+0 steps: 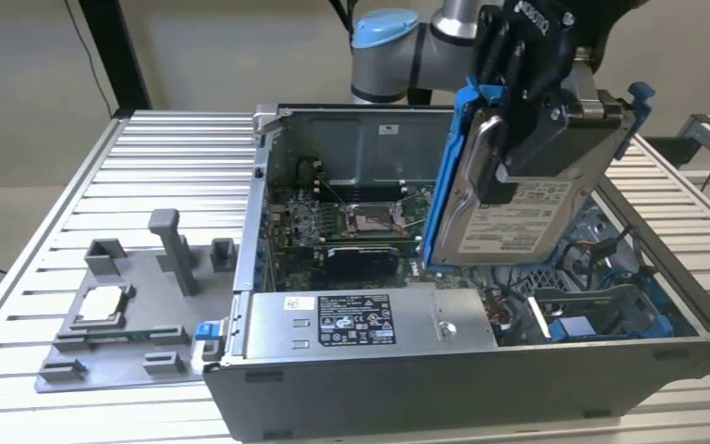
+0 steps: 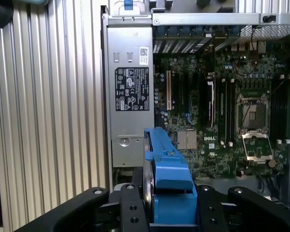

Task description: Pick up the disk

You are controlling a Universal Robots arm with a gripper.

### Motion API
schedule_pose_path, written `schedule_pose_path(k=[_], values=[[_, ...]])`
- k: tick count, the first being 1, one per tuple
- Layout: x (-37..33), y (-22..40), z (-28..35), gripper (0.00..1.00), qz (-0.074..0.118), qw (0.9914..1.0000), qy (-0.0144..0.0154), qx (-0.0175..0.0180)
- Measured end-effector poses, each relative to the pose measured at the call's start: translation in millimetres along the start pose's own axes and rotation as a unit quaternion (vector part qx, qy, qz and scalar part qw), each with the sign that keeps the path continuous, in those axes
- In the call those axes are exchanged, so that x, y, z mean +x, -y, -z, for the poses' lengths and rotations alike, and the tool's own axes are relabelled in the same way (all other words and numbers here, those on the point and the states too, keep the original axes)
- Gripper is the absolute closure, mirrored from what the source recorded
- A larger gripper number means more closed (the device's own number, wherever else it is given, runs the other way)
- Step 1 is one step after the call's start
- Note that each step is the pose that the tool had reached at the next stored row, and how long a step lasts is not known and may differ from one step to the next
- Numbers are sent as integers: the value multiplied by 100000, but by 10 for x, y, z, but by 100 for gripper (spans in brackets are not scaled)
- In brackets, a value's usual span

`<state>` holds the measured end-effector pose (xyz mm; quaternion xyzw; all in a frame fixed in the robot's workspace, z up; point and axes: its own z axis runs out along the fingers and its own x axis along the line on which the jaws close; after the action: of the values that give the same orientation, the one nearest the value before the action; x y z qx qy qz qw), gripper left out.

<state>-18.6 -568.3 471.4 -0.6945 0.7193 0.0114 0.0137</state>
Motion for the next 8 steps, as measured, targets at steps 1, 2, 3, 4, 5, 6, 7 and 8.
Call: schedule_pose_path(k=[1,2,3,4,5,6,7,8], values=[[5,40,-1,100,2,100000,-1,-7],[9,84,-2,100,4,100000,-1,-14],[14,127,-3,100,-1,100000,-4,-20],[19,168,-3,100,0,100000,-6,-27],[23,211,-5,100,3,100000,-3,-32],[27,252,-6,100,0,100000,-2,-37],[31,292,-7,100,-2,100000,-4,-41],[41,399,-12,100,1,100000,-1,-55]])
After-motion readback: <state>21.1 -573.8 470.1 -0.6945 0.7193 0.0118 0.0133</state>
